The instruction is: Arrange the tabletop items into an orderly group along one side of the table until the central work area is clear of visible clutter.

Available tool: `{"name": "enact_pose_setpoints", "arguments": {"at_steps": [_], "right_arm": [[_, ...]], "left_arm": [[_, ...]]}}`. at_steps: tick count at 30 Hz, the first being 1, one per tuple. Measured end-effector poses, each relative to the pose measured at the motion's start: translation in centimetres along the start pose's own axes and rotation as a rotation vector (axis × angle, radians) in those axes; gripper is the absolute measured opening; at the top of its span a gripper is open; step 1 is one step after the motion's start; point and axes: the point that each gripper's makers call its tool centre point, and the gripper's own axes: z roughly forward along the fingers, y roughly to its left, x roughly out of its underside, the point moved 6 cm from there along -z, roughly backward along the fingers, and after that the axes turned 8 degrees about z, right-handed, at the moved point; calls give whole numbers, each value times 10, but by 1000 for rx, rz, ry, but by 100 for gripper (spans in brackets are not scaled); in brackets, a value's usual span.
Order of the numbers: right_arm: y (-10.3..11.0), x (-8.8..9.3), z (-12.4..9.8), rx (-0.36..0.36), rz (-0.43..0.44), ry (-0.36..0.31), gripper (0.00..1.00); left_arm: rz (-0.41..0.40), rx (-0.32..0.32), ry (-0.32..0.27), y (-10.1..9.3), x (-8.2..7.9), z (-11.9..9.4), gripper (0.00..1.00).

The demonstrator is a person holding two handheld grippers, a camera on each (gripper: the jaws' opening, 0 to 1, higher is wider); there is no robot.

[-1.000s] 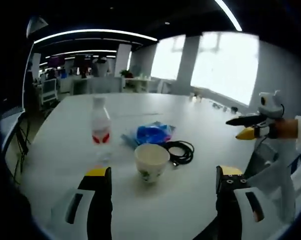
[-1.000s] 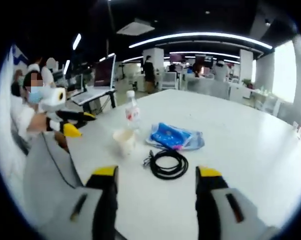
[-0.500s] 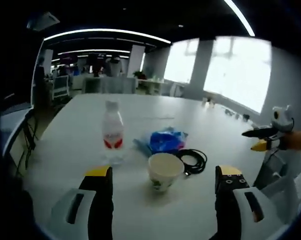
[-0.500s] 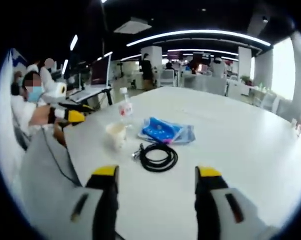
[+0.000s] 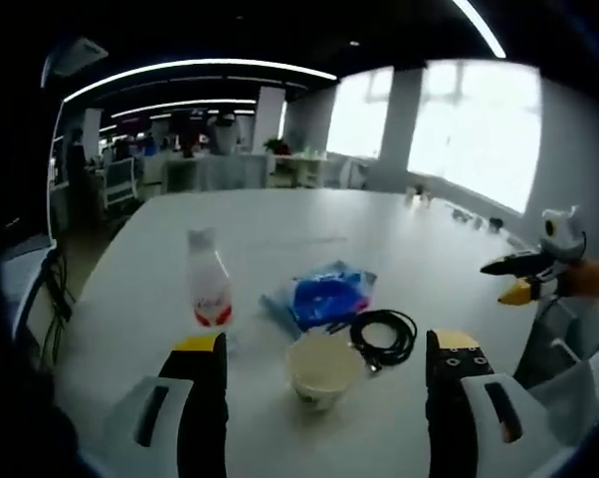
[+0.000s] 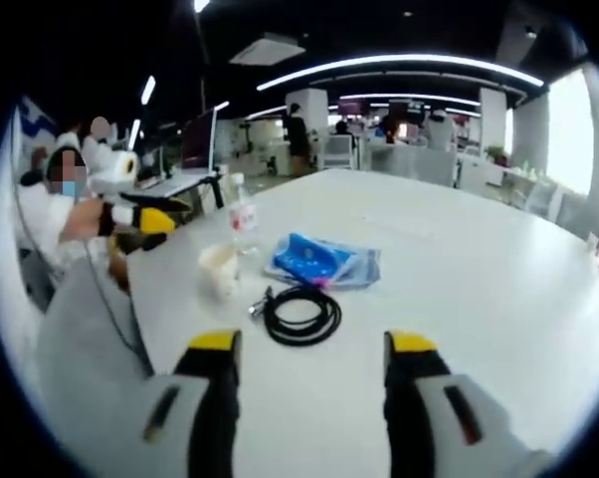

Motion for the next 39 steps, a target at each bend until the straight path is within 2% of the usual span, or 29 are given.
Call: {"name": "enact_pose_setpoints", "arguments": {"at_steps": [5, 13, 18, 23, 33, 39], "right_arm": [[-8, -6, 3, 3, 15, -10, 54], [-20, -16, 13, 2, 26, -18, 52], [-27, -18, 24, 24, 83, 0, 48], [-33, -22, 33, 34, 134, 0, 45], [-39, -26, 57, 14, 160, 9, 42], [-41, -23, 77, 1, 163, 39, 40]], "left_arm": [[12, 20, 3, -7, -17, 22, 76], [35, 34, 55, -10, -28, 54, 77], [52, 37, 96, -11, -32, 72, 77], [38, 24, 144, -10, -31, 88, 76], [41, 22, 227, -12, -26, 110, 75], [35, -21, 264, -6, -23, 119, 72]]}}
